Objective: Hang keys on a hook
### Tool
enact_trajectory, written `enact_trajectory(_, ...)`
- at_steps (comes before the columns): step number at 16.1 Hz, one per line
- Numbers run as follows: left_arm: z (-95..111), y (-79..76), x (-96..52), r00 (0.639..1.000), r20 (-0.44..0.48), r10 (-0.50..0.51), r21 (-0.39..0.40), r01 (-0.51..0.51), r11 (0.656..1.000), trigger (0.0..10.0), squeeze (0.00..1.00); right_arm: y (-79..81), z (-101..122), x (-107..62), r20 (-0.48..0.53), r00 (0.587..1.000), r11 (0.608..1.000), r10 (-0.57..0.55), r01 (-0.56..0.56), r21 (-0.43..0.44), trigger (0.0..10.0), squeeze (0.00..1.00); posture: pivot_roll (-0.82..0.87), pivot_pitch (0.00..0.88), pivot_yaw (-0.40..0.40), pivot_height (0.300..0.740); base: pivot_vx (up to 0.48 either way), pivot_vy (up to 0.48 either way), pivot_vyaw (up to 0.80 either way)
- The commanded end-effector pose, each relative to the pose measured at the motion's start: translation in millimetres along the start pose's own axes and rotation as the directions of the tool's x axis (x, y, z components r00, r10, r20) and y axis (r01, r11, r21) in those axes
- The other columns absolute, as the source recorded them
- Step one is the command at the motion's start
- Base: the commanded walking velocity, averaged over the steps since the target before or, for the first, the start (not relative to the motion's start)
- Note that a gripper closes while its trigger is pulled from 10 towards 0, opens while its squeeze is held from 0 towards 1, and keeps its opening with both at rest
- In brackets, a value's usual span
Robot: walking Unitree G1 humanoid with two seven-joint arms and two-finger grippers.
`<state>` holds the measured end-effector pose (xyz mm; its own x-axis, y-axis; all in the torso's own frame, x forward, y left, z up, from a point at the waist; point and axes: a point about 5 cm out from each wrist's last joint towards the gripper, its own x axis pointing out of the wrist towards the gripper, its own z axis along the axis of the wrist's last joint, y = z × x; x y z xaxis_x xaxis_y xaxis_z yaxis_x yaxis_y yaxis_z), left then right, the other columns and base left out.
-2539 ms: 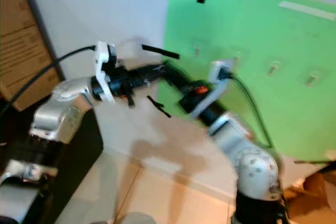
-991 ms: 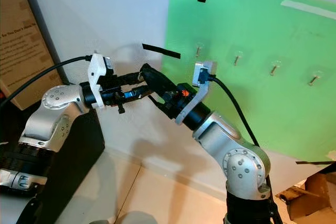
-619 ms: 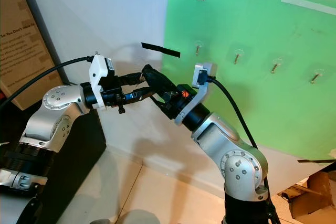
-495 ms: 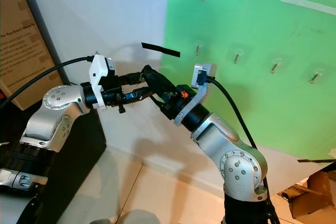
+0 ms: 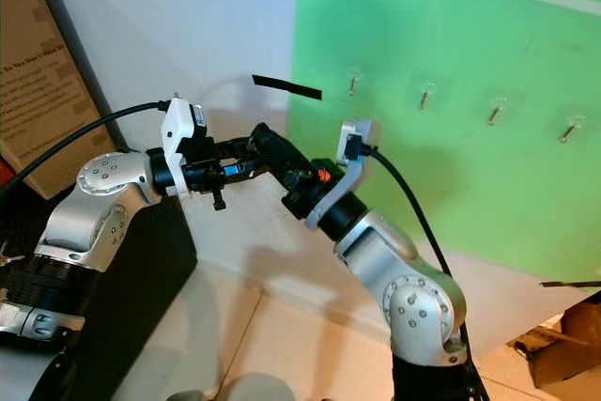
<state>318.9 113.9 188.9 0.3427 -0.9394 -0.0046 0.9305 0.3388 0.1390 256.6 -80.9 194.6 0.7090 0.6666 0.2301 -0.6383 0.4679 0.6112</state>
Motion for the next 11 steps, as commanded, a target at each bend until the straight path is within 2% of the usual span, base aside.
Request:
enact_trajectory(1, 7.4, 0.1, -0.7, 1.000, 0.004, -0.011, 0.023, 0.011, 1.000, 1.9, 0.00, 0.2, -0.2, 0.8, 0.016, 1.000, 1.000, -0.005, 0.005, -0.005, 10.0, 0.00, 0.01, 0.000, 0.010, 0.740, 0.000, 0.000, 0.00)
enact_trajectory(2, 8.6, 1.0, -2.0, 1.000, 0.003, -0.009, 0.023, 0.009, 1.000, 1.1, 0.00, 0.2, -1.7, 1.4, 0.020, 1.000, 1.000, -0.007, 0.007, -0.002, 10.0, 0.00, 0.01, 0.000, 0.017, 0.740, 0.000, 0.000, 0.00)
enact_trajectory(3, 9.1, 1.4, -2.6, 1.000, 0.002, -0.009, 0.023, 0.009, 1.000, 1.1, 0.00, 0.2, -2.3, 1.6, 0.021, 1.000, 1.000, -0.008, 0.008, 0.000, 10.0, 0.00, 0.01, 0.000, 0.019, 0.740, 0.000, 0.000, 0.00)
enact_trajectory(4, 10.1, 2.6, -4.0, 1.000, -0.003, -0.008, 0.021, 0.008, 1.000, 0.0, 0.00, 0.1, -3.8, 1.8, 0.026, 1.000, 1.000, -0.011, 0.011, 0.004, 10.0, 0.00, 0.02, 0.000, 0.031, 0.740, 0.000, 0.000, 0.00)
enact_trajectory(11, 11.7, 6.0, 0.2, 1.000, -0.005, 0.005, 0.012, -0.005, 1.000, 0.0, 0.00, -2.7, -4.7, -0.8, 0.047, 0.999, 1.000, -0.026, 0.026, 0.006, 10.0, 0.00, 0.01, 0.000, 0.046, 0.740, 0.000, 0.000, 0.00)
